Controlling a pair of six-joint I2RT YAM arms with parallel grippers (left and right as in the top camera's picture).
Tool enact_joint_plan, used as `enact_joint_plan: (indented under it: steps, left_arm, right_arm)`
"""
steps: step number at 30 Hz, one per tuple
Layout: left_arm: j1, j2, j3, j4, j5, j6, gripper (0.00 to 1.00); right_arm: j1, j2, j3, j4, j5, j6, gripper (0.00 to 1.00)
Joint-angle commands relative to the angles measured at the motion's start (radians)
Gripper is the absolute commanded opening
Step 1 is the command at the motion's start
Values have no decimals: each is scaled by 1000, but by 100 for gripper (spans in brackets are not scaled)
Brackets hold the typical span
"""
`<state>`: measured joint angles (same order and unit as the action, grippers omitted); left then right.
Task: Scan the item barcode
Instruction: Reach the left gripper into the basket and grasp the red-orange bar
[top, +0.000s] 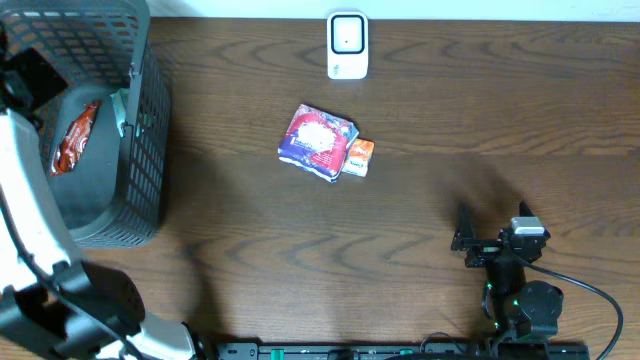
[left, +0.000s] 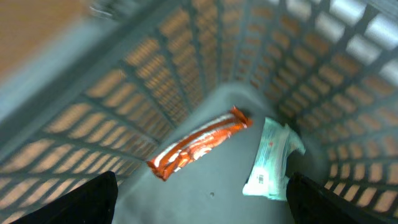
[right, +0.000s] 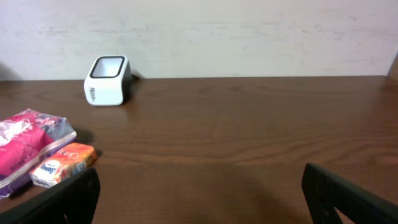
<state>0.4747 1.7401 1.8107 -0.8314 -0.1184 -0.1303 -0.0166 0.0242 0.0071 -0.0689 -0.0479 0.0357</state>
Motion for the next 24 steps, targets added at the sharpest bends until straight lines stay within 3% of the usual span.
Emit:
enact_joint_plan:
  steps: [1, 5, 10, 13, 24]
  left_arm:
    - [-2, 98, 3, 0, 55, 147, 85]
    - [-2, 225, 3, 20, 42, 262, 85]
    - [-2, 315, 3, 60, -155, 287, 85]
    - [2, 367, 3, 78, -156, 346, 85]
    - [7, 518, -3, 119, -135, 384, 80]
  right_arm:
    - [-2, -4, -2, -3, 5, -14, 99]
    - [-2, -4, -2, -3, 5, -14, 99]
    - [-2, -4, -2, -3, 5, -15, 99]
    - [-2, -4, -2, -3, 5, -15, 99]
    - [-2, -4, -2, -3, 5, -15, 99]
